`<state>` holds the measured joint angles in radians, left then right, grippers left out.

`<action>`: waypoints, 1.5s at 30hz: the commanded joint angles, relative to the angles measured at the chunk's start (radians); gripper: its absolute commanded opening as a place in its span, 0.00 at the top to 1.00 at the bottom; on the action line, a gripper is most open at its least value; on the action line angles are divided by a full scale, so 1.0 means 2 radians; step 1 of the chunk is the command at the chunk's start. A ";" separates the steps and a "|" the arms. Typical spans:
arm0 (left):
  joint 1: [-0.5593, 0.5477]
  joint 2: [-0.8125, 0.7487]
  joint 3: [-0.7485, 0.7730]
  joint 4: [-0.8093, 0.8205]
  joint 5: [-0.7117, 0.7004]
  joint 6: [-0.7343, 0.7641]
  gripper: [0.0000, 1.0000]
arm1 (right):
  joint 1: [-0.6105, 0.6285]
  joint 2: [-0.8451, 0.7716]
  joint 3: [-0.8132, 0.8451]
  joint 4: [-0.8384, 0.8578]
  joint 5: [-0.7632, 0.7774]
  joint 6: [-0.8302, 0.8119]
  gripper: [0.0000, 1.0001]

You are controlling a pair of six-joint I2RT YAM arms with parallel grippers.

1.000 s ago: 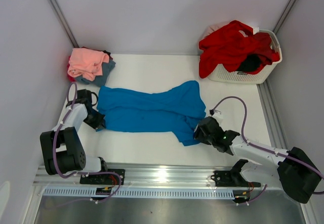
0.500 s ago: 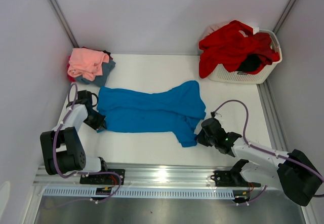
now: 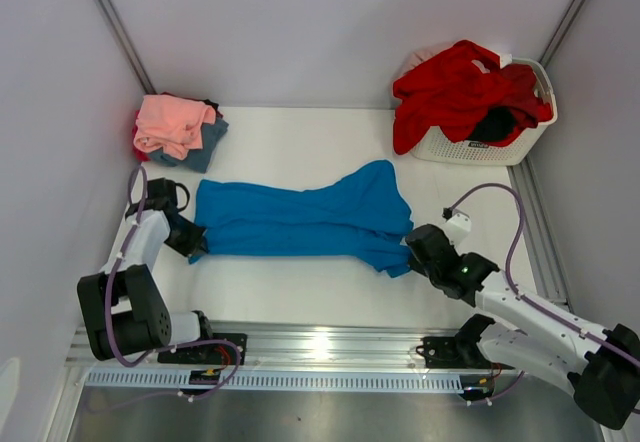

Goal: Fold and stack the t-shirts
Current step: Grap the side of the flattened tshirt closest away from the robot with both arms, then fold the other side of the tshirt into a rectangle

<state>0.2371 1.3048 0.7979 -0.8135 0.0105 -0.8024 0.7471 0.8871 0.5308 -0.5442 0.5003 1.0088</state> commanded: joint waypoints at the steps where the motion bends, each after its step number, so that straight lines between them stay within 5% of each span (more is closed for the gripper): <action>1: 0.010 -0.011 -0.002 -0.002 -0.001 0.010 0.99 | 0.000 0.020 0.029 -0.062 0.079 0.000 1.00; 11: 0.010 -0.016 0.014 -0.005 -0.017 0.009 0.99 | -0.002 0.037 0.047 -0.070 0.136 -0.013 1.00; 23: 0.009 -0.031 0.107 0.003 -0.014 0.011 0.99 | -0.037 0.128 0.167 0.010 0.176 -0.116 1.00; 36: -0.034 0.099 0.219 0.043 -0.003 0.006 0.99 | -0.068 0.378 0.371 0.080 0.214 -0.224 1.00; 45: -0.043 0.207 0.315 0.036 -0.003 0.015 0.99 | -0.101 0.463 0.471 0.136 0.222 -0.306 1.00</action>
<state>0.1596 1.6745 1.3445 -0.7567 0.0288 -0.8017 0.5793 1.7798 1.3769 -0.3481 0.8768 0.4721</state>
